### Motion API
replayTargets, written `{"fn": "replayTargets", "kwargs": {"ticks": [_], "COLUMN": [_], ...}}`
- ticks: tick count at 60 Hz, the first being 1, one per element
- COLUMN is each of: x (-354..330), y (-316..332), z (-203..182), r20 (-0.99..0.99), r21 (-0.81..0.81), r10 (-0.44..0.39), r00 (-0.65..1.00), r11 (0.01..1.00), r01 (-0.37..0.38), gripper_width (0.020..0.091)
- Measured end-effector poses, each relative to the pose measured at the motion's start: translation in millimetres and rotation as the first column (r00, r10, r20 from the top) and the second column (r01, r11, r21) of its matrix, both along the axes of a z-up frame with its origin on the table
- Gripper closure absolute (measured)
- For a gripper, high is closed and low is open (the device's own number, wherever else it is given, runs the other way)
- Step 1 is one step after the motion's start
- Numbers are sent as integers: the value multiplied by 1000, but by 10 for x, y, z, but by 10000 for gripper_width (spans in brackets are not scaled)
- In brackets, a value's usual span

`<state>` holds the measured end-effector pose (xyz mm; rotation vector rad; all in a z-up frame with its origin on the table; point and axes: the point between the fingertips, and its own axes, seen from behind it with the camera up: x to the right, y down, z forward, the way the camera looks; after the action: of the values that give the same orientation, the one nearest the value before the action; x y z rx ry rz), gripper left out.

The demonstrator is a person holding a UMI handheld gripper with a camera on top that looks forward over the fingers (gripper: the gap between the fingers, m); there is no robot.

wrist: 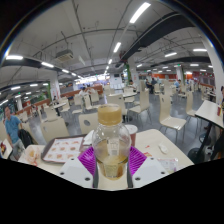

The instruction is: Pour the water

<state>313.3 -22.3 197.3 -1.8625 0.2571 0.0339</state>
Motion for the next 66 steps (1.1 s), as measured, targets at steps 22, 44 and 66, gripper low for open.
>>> {"fn": "replayTargets", "kwargs": {"ticks": [22, 44, 66], "x": [330, 335, 7], "y": [-318, -387, -1450], "z": [-1397, -1519, -1053], "r20": [64, 92, 99], "r21": [-181, -197, -366], "r10": [32, 16, -60], "r00": [997, 996, 993], "r11": [983, 980, 926], "r01": [-20, 2, 92], "gripper_width": [723, 595, 253]}}
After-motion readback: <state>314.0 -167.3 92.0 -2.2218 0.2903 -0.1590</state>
